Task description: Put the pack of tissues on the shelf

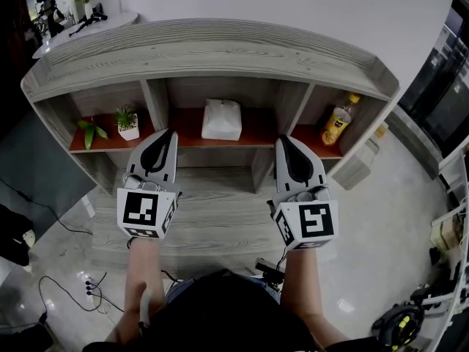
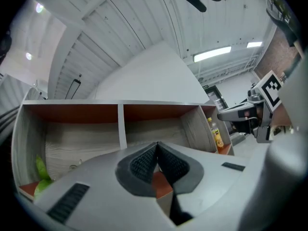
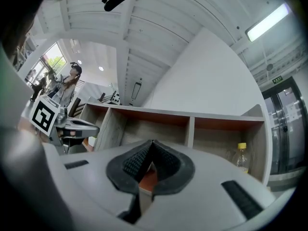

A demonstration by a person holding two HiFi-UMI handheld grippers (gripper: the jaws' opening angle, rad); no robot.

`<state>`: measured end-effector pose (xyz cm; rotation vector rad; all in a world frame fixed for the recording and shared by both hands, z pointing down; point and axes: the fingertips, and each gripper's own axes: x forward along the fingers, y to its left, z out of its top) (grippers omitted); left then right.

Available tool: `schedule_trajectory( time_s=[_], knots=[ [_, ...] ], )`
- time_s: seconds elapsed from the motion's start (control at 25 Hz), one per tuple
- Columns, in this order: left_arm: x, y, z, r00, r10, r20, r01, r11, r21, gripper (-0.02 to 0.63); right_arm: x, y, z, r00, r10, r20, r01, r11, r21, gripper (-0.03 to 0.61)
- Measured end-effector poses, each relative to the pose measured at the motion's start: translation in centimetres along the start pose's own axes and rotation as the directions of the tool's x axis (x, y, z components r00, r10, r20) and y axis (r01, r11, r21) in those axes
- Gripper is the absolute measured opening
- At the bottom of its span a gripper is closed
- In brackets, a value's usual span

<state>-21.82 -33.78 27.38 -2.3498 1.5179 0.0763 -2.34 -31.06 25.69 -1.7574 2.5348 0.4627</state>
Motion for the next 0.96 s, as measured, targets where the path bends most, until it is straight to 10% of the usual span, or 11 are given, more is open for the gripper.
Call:
schedule_trajectory(
  time_s=[0.96],
  knots=[
    [0.41,0.46,0.56,1.0,0.019,-0.004,-0.019,0.999,0.051,0.012,0.19,0.27,0.91,1.0,0.003,0.0,-0.003,1.0,-0.02,0.014]
  ],
)
